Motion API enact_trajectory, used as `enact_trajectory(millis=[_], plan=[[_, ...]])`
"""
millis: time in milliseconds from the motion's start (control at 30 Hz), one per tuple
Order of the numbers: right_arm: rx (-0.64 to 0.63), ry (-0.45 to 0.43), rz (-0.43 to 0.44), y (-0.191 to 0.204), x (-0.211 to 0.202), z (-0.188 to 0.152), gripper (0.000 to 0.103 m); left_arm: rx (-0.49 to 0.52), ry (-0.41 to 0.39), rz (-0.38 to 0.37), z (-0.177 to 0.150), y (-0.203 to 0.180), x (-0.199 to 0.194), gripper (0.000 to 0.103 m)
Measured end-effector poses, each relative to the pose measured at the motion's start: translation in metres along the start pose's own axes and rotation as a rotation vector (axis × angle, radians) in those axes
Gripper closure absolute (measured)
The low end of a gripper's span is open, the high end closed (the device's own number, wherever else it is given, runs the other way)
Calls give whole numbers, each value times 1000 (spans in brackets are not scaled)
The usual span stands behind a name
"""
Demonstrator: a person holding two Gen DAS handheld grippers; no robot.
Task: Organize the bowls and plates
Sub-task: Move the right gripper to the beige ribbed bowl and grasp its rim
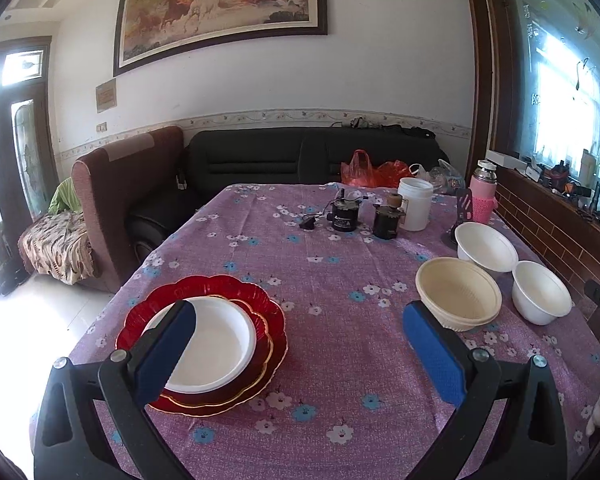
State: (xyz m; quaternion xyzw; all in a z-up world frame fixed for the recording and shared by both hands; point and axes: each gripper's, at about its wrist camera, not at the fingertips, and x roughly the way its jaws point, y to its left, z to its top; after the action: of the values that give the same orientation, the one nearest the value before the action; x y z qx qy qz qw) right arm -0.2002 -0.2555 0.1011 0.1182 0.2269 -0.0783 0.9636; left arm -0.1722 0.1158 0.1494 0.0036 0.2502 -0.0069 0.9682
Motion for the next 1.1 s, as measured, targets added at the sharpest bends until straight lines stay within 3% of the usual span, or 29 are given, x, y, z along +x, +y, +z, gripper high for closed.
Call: enact_trajectory(millis=[233, 400, 467, 500, 567, 667, 867, 1000, 1100], plan=[[35, -41, -86, -37, -5, 39, 1, 5, 19, -89, 10, -17, 0, 0], [77, 80, -95, -58, 40, 57, 1, -17, 78, -125, 3, -24, 14, 0], [168, 159, -17, -63, 61, 54, 14, -30, 108, -125, -2, -23, 22, 0], [205, 187, 58, -60, 69, 51, 24, -36, 117, -125, -3, -22, 24, 0], [217, 249, 171, -41, 85, 45, 25, -49, 131, -119, -5, -20, 28, 0], [165, 320, 229, -1, 109, 35, 28, -70, 141, -116, -5, -15, 30, 0], [71, 430, 140, 55, 151, 17, 29, -93, 146, -105, -8, -5, 32, 0], [22, 468, 79, 73, 176, 4, 36, -114, 162, -116, -11, 1, 36, 0], [-5, 481, 42, 81, 190, -4, 54, -122, 157, -118, -12, 5, 36, 0]])
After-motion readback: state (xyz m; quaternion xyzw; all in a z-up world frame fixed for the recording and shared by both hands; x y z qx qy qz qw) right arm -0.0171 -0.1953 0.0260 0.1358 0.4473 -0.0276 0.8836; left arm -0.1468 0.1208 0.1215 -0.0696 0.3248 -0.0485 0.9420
